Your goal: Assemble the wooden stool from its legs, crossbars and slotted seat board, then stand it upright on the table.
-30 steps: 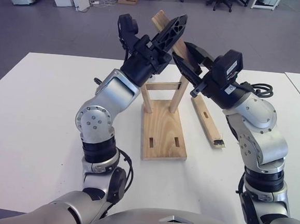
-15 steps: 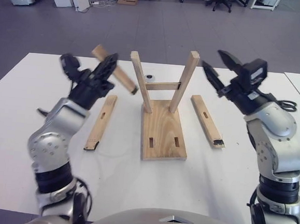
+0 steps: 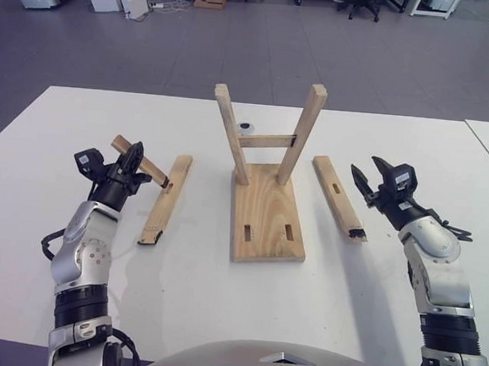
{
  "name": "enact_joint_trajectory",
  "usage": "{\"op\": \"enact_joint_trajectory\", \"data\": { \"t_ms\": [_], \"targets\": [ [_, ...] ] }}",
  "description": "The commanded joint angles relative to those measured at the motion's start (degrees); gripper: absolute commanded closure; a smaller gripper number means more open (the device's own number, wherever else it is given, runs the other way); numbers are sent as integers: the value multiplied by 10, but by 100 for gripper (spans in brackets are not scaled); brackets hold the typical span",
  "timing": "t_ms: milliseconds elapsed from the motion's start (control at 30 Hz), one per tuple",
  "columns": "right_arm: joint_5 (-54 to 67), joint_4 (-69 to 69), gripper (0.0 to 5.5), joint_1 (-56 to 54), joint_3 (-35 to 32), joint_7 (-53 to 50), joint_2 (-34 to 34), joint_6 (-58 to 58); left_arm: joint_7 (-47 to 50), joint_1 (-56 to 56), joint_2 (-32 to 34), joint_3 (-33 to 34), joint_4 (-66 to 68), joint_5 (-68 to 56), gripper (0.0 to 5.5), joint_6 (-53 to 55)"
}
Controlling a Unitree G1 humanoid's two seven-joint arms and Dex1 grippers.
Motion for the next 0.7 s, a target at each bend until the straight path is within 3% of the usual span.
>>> {"op": "enact_joint_trajectory", "data": {
  "t_ms": [33, 367, 700],
  "targets": [
    [-4, 19, 312, 3, 7, 6, 4, -8, -5, -13, -11, -11, 20, 16, 510, -15],
    [-1, 28, 312, 1, 10, 5, 9, -13, -12, 14, -1, -37, 101, 102, 510, -77],
    [-19, 32, 312, -5, -1, 22, -29, -26, -20, 143, 46, -136, 203, 216, 510, -53]
  ]
}}
